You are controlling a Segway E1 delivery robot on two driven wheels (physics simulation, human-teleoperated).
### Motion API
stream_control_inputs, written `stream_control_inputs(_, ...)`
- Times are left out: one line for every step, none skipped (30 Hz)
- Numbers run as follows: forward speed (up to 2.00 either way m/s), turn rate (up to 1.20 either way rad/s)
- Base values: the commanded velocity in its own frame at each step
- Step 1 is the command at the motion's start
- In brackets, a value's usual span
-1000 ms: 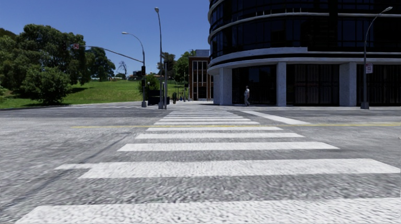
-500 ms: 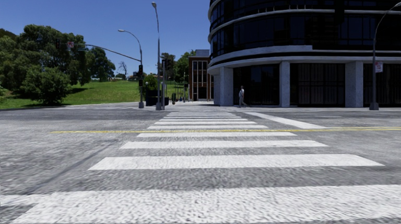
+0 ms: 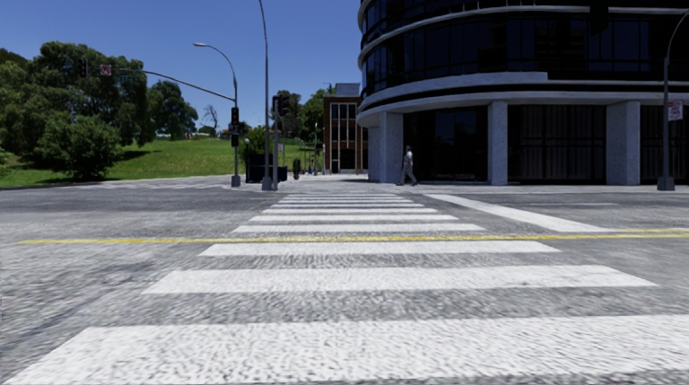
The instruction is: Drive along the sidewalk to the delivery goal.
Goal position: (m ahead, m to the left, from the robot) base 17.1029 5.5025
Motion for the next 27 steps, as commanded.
stream_control_inputs(2.00,0.00)
stream_control_inputs(2.00,0.00)
stream_control_inputs(2.00,0.00)
stream_control_inputs(2.00,0.00)
stream_control_inputs(2.00,0.00)
stream_control_inputs(2.00,0.00)
stream_control_inputs(2.00,0.00)
stream_control_inputs(2.00,0.00)
stream_control_inputs(2.00,0.00)
stream_control_inputs(2.00,0.00)
stream_control_inputs(2.00,0.00)
stream_control_inputs(2.00,0.00)
stream_control_inputs(2.00,0.00)
stream_control_inputs(2.00,0.00)
stream_control_inputs(2.00,0.00)
stream_control_inputs(2.00,0.00)
stream_control_inputs(2.00,0.00)
stream_control_inputs(2.00,0.00)
stream_control_inputs(2.00,0.00)
stream_control_inputs(2.00,0.00)
stream_control_inputs(2.00,0.00)
stream_control_inputs(2.00,0.00)
stream_control_inputs(2.00,0.00)
stream_control_inputs(2.00,0.00)
stream_control_inputs(2.00,0.00)
stream_control_inputs(2.00,0.00)
stream_control_inputs(2.00,0.00)
